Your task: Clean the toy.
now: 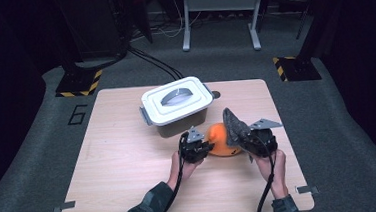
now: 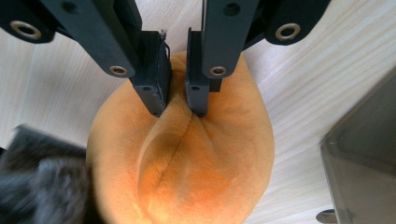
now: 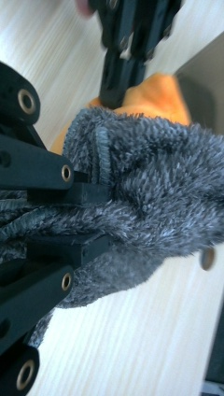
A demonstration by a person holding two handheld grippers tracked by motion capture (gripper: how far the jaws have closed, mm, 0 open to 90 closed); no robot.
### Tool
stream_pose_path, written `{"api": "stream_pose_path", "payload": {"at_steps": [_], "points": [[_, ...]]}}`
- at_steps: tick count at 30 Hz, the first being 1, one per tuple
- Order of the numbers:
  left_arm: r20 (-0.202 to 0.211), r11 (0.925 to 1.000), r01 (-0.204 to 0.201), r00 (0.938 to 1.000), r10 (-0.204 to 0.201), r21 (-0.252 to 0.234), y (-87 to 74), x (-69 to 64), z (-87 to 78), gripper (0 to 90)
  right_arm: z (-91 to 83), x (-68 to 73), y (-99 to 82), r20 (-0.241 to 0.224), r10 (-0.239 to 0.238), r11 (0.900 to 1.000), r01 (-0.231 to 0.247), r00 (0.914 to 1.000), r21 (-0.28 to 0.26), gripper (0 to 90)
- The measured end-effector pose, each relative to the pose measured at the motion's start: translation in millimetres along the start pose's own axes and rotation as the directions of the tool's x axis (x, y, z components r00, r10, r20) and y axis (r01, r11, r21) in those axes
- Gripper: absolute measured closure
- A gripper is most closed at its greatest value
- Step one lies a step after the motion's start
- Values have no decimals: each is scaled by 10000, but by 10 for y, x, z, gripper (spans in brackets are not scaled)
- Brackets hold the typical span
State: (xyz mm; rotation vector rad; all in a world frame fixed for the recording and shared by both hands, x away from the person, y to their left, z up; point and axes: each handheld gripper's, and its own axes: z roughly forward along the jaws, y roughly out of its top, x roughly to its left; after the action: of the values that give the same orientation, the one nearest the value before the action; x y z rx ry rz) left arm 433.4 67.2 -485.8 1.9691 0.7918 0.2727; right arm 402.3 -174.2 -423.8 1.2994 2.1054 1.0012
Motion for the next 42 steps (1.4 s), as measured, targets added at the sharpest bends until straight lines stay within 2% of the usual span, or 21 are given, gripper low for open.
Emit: {"api": "stream_pose_path", "payload": {"at_steps": [2,4,7,12,14,16,19,20,22,24,26,30,35,39,42], "points": [[-22,10000,-42,10000,42,-8,0,0,0,791,118,34,-23,95,-51,9996,48,9999,277,779],[72,10000,-69,10000,69,0,0,13,-8,775,153,35,-40,136,27,9995,-31,9999,309,779],[45,9999,-142,9999,142,-77,1,11,-20,670,154,-12,-44,37,108,9994,-109,9999,317,779],[-413,9987,-504,9979,509,113,-44,-11,-3,459,161,-64,-48,21,125,9993,-126,9999,348,779],[-427,9991,-404,9982,410,144,-58,3,17,425,168,-70,-52,32,321,9991,-321,9995,289,779],[-531,9984,-552,9970,558,125,-55,3,39,404,173,-80,-56,-7,395,9988,-395,9992,276,779],[-601,9956,-924,9938,933,185,-41,-20,81,429,178,-82,-54,52,463,9985,-464,9989,280,779],[-555,9951,-980,9936,988,154,-41,-31,93,464,178,-93,-56,-9,338,9990,-337,9994,306,780],[-674,9936,-1120,9913,1129,166,-40,-50,116,534,188,-96,-56,-12,349,9990,-349,9994,285,779],[-620,9928,-1181,9910,1190,178,-40,-63,123,640,188,-106,-61,5,335,9991,-335,9994,243,779],[-640,9922,-1241,9901,1248,149,-34,-62,118,707,177,-106,-65,36,386,9991,-386,9992,189,780],[-477,9950,-1002,9938,1003,61,-28,-60,88,777,123,-105,-61,81,364,9993,-364,9993,-2,780],[-39,9987,-497,9988,497,-91,2,-90,44,803,-19,-82,-19,171,260,9990,-254,9995,-362,780],[296,9990,-409,9987,415,-186,45,-143,0,808,-125,15,28,26,-33,9984,34,10000,-563,780],[580,9995,-276,9979,284,-155,65,-172,-33,810,-143,85,49,-94,-318,9978,312,9994,-581,780]]}}
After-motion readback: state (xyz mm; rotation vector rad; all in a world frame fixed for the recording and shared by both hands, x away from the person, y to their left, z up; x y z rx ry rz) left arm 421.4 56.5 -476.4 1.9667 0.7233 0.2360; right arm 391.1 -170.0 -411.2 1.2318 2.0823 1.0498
